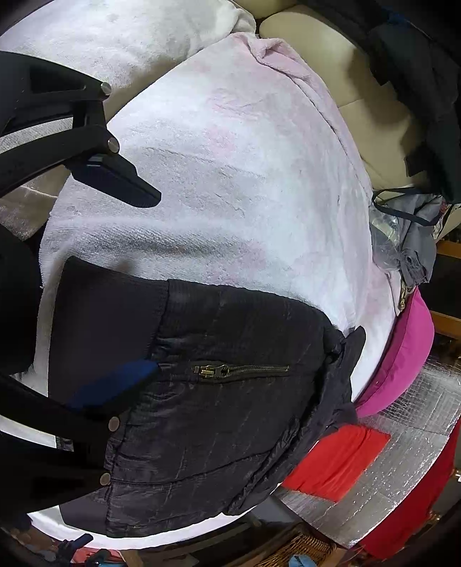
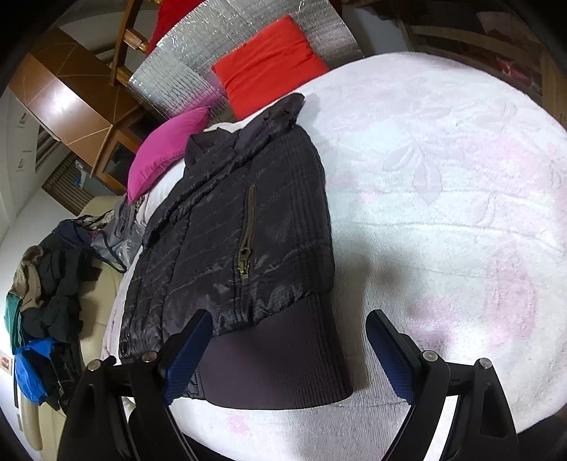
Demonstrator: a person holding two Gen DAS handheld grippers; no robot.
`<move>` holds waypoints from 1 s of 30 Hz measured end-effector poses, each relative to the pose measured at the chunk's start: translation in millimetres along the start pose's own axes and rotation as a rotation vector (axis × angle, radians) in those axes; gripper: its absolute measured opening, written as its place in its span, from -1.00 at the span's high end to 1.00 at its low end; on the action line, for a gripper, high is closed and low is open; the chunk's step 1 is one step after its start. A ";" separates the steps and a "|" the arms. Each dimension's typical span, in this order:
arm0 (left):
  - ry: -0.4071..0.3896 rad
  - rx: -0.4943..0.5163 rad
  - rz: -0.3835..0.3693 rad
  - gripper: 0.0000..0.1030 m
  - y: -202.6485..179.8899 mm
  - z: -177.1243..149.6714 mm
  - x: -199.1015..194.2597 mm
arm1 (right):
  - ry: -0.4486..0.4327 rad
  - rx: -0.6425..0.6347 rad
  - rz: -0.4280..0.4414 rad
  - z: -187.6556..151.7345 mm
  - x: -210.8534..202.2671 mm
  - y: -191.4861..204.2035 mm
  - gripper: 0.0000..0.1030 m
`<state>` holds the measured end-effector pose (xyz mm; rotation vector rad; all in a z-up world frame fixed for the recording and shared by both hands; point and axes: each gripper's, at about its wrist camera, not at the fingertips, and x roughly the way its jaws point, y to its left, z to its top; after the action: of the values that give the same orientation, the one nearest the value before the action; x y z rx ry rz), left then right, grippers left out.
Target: Fold large clothes
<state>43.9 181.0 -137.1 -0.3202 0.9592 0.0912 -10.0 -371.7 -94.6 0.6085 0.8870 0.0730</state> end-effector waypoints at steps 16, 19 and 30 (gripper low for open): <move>0.037 -0.010 -0.018 -0.71 0.4 4.1 26.4 | 0.058 -0.009 -0.042 6.5 28.4 0.8 -0.75; 0.041 -0.011 -0.022 -0.71 0.3 3.8 30.5 | 0.066 -0.015 -0.051 5.8 32.5 0.8 -0.76; 0.019 0.002 -0.045 -0.71 -3.6 5.8 31.9 | 0.089 -0.030 -0.046 11.6 41.3 1.5 -0.36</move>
<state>67.5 177.4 -159.2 -0.3410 0.9702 0.0459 25.5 -363.3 -117.4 0.5604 0.9846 0.0721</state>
